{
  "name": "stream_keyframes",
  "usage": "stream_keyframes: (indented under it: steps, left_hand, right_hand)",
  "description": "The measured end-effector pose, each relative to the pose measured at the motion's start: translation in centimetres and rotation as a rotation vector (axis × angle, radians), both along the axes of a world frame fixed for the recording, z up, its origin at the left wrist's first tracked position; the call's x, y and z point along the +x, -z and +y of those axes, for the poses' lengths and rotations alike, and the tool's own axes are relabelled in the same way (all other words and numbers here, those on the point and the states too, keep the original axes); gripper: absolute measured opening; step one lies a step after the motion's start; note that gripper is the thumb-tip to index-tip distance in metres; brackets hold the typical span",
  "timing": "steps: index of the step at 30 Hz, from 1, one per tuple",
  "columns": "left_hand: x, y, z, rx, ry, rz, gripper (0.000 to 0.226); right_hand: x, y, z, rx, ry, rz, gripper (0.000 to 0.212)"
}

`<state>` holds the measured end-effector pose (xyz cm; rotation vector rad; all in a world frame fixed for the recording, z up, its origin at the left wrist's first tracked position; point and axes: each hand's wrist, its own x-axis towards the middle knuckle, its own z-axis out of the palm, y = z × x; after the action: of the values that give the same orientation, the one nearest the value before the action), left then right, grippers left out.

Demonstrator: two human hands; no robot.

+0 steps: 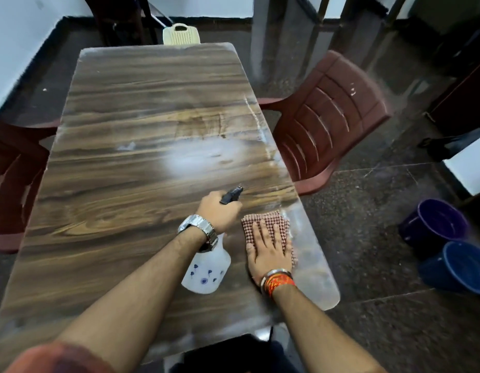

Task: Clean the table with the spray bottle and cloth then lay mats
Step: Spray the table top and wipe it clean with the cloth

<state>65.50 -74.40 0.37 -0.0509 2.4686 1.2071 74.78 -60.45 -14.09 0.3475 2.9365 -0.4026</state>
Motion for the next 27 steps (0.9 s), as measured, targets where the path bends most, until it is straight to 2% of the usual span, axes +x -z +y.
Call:
stream_keyframes:
  steps: [3,8,14,16,21,24,27]
  left_hand:
    - [-0.6,-0.1,5.2,-0.031,-0.074,-0.017,0.020]
    - [-0.1,0.1,8.6,-0.037,-0.216,-0.055,0.026]
    - [1.2,-0.3,7.0,-0.097,-0.244,-0.054,0.025]
    - [2.0,-0.5,5.5,-0.109,-0.327,-0.061,0.019]
    - [6.4,-0.9,1.2,-0.100,-0.568,-0.048,0.016]
    - [9.8,-0.5,-0.8,-0.114,-0.655,-0.059,0.018]
    - [13.2,0.1,-1.6,-0.098,-0.721,-0.111,0.032]
  right_hand:
    - [-0.7,0.2,4.7,-0.008,-0.027,0.020,0.063]
    - [-1.2,0.9,8.9,0.021,-0.196,0.061,0.058]
    - [-1.6,1.3,9.3,0.002,-0.275,0.063,0.062]
    - [-3.4,1.3,10.3,0.033,-0.317,0.038,0.064]
    - [-9.6,0.1,8.8,0.023,-0.220,-0.042,0.062]
    - [-7.4,-0.7,4.5,0.052,-0.460,-0.013,0.062]
    - [0.9,-0.8,0.1,0.004,-0.774,-0.005,0.062]
